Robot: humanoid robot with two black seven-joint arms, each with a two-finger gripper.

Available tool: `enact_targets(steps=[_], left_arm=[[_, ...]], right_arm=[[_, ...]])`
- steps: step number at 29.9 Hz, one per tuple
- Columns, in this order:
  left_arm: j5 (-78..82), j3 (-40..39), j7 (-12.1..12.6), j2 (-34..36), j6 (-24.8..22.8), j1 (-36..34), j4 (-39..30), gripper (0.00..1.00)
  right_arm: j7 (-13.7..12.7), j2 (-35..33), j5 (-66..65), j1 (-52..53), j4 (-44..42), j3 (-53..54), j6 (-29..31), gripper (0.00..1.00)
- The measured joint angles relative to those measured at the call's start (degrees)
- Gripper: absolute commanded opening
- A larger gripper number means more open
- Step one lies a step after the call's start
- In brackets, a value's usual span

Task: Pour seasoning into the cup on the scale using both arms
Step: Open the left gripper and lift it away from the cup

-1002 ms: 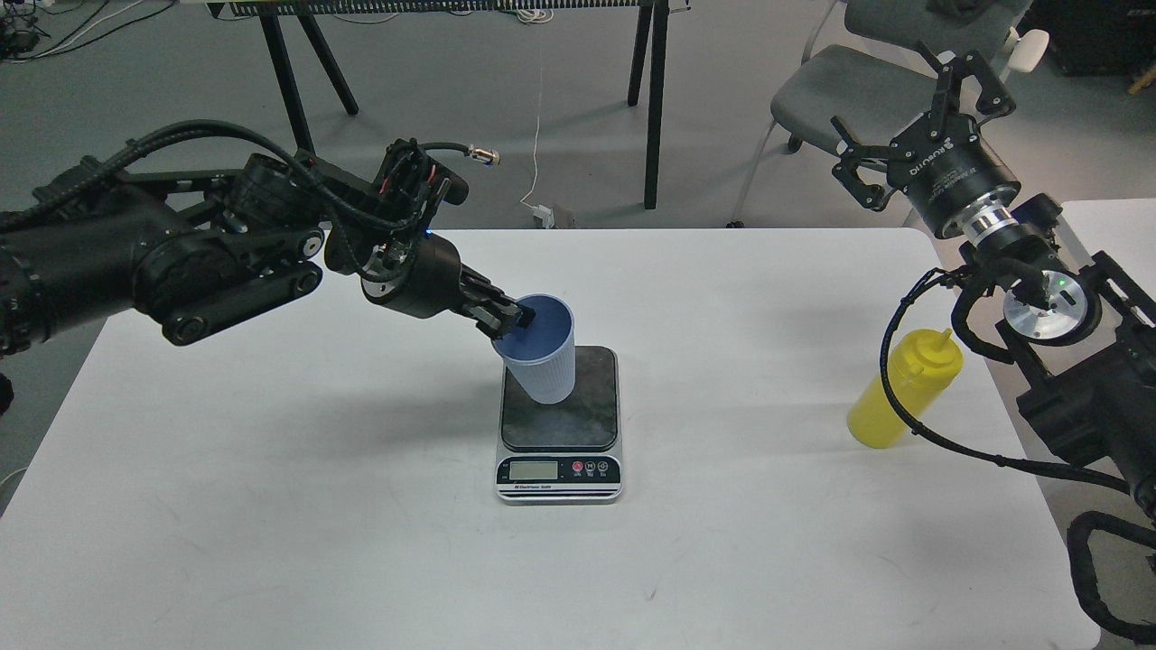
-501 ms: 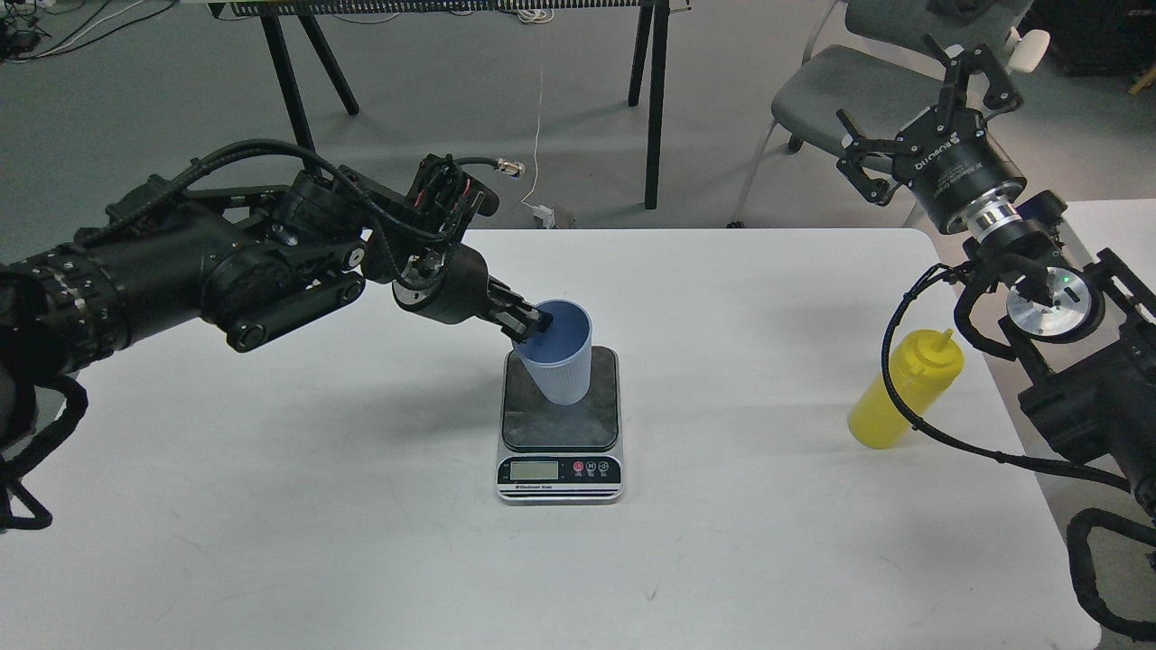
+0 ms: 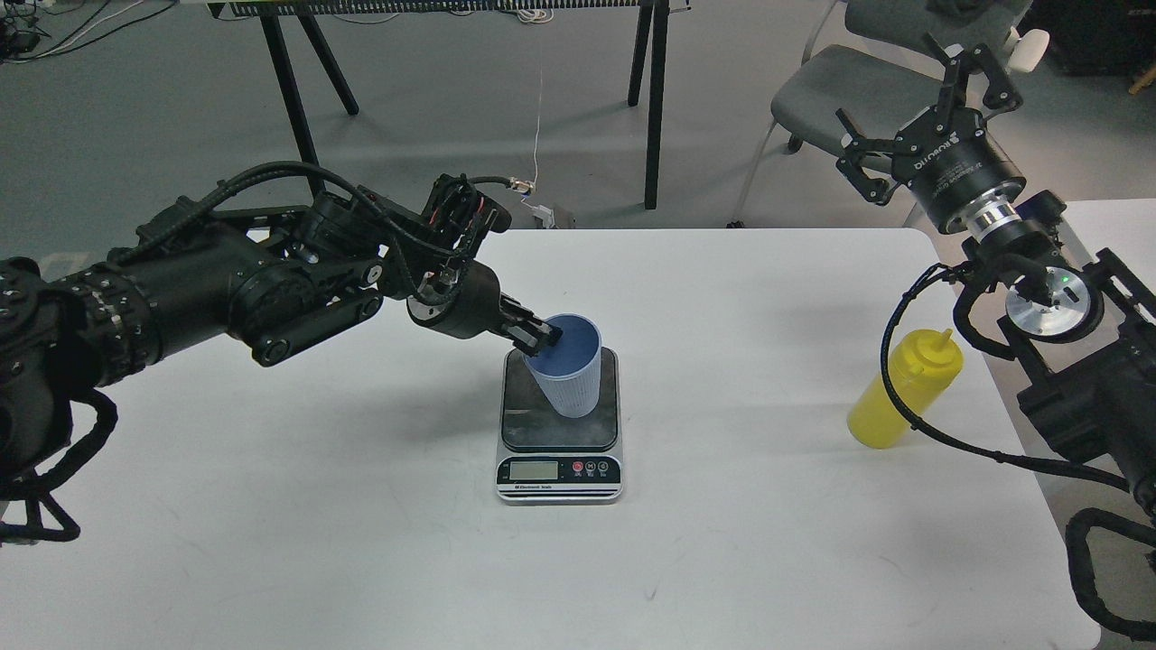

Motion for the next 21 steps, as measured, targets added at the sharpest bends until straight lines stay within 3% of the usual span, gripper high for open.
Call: enact_targets(steps=[21], left_arm=[[-1.82, -2.51, 0.0, 0.59, -0.31, 0.19, -0.81, 0.29]], right_arm=[[0.0, 0.27, 0.0, -0.04, -0.16, -0.09, 0.0, 1.0]])
